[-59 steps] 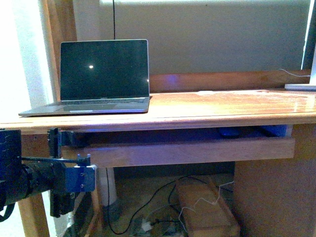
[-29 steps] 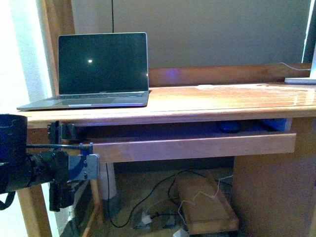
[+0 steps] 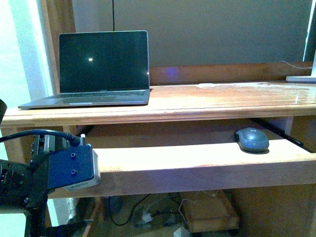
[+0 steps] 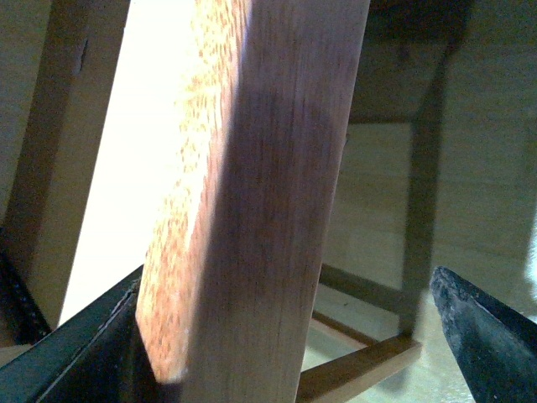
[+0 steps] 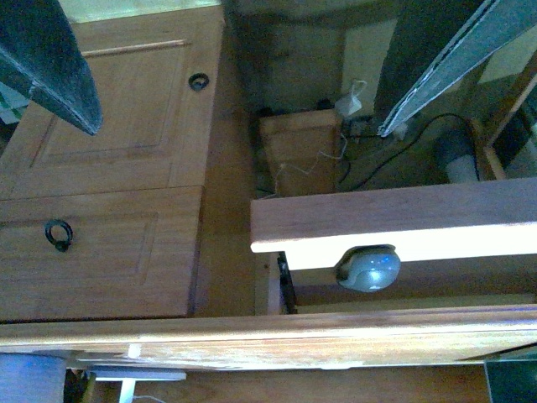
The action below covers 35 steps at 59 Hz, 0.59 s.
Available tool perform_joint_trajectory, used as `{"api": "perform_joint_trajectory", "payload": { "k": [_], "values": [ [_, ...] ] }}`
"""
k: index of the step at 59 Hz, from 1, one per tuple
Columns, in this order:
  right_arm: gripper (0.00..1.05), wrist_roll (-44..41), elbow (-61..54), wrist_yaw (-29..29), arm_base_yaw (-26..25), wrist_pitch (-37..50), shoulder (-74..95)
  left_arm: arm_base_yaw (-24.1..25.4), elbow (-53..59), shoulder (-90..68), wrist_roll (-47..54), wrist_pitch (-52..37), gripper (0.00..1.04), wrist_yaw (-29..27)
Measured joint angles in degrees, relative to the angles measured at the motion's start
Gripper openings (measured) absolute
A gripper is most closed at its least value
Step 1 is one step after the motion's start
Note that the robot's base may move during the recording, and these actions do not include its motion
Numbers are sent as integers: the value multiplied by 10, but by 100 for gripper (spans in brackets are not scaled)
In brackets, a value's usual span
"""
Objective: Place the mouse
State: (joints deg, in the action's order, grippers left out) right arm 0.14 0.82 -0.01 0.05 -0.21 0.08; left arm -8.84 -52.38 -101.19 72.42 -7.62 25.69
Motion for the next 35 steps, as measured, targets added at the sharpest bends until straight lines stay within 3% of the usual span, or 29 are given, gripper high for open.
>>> {"api": "perform_joint_trajectory", "payload": {
  "k": [21,27,35],
  "values": [
    [97,0,0,0,0,0,0,-52,59,94,-156,60,97,83],
    [97,0,0,0,0,0,0,-65,74,109,-244,20,97,116],
    [97,0,0,0,0,0,0,-67,79,111,-449,-89,97,127]
  ]
}}
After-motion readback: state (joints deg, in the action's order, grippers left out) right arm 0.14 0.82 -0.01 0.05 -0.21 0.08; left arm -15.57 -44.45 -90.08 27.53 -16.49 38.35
